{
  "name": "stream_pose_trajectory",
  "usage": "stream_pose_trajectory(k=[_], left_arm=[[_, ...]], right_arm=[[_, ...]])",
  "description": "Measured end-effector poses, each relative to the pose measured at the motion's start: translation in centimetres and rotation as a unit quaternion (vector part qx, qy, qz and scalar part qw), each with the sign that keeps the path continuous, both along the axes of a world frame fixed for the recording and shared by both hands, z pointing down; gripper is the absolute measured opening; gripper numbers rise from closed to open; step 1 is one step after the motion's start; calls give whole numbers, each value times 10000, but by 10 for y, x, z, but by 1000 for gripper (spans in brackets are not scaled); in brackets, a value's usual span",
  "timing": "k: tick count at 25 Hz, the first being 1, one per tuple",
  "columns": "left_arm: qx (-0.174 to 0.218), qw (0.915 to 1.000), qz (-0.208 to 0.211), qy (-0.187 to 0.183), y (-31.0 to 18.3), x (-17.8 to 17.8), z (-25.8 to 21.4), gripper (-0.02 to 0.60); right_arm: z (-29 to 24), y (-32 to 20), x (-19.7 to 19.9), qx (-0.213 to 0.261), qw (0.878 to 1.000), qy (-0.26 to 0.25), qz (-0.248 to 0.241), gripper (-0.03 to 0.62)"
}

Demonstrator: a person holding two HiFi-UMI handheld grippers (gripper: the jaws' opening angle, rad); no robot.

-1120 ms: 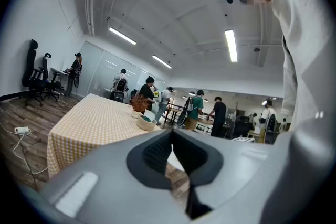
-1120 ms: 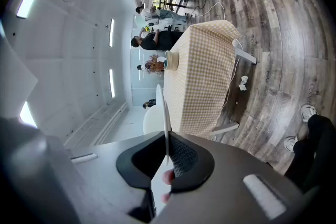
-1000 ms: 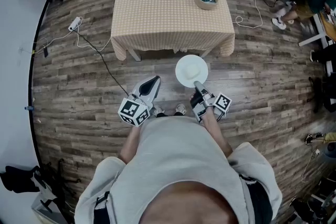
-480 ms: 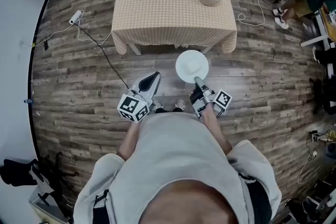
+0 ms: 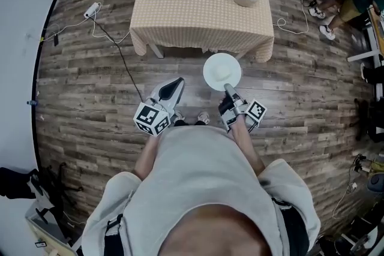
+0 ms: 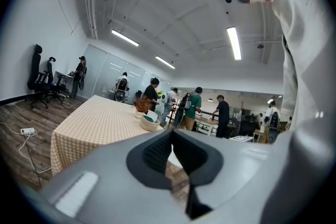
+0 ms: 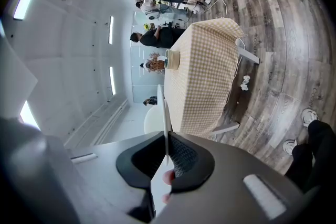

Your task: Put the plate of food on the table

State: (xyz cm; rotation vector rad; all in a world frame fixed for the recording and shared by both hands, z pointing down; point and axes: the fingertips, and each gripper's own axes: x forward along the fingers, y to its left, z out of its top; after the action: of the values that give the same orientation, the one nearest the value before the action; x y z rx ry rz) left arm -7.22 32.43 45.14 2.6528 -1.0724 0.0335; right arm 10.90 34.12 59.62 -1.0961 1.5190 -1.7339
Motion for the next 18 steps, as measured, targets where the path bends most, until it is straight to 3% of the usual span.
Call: stream_pose_trajectory(k=[18], left_arm=[[-83,9998,-141,-90,0,59,10,10]], right_arm=[[7,-6,54,-27,9994,90,-338,12]])
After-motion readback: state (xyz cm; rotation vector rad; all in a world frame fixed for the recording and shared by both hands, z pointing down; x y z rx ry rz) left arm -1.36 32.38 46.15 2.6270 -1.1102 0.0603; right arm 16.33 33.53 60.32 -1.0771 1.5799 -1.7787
